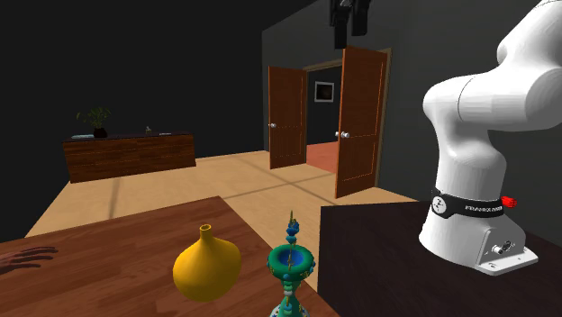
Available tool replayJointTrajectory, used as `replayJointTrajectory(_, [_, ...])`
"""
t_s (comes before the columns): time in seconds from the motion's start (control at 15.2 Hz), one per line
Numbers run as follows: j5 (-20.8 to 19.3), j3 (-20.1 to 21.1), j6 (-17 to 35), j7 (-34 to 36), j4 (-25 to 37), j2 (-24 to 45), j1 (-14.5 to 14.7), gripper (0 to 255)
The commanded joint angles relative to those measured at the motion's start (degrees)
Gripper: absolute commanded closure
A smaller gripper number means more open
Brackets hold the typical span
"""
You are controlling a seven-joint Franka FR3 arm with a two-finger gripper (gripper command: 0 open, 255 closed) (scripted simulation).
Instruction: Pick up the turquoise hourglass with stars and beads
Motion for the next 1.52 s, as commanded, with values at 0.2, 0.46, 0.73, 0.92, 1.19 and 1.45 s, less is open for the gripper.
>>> replayJointTrajectory(0.2, [-0.6, -1.5, 6.0, -4.4, -5.3, 0.6, 0.9, 0])
replayJointTrajectory(0.46, [-1.5, -3.6, 14.5, -10.2, -11.2, 2.9, 2.1, 0])
replayJointTrajectory(0.73, [-2.2, -5.6, 23.4, -16.0, -15.9, 7.0, 3.2, 0])
replayJointTrajectory(0.92, [-2.5, -7.1, 30.3, -20.4, -18.5, 11.3, 4.0, 0])
replayJointTrajectory(1.19, [-2.4, -8.9, 39.8, -26.5, -20.7, 18.6, 5.3, 0])
replayJointTrajectory(1.45, [-1.4, -10.7, 49.3, -33.1, -21.2, 27.5, 6.9, 0])
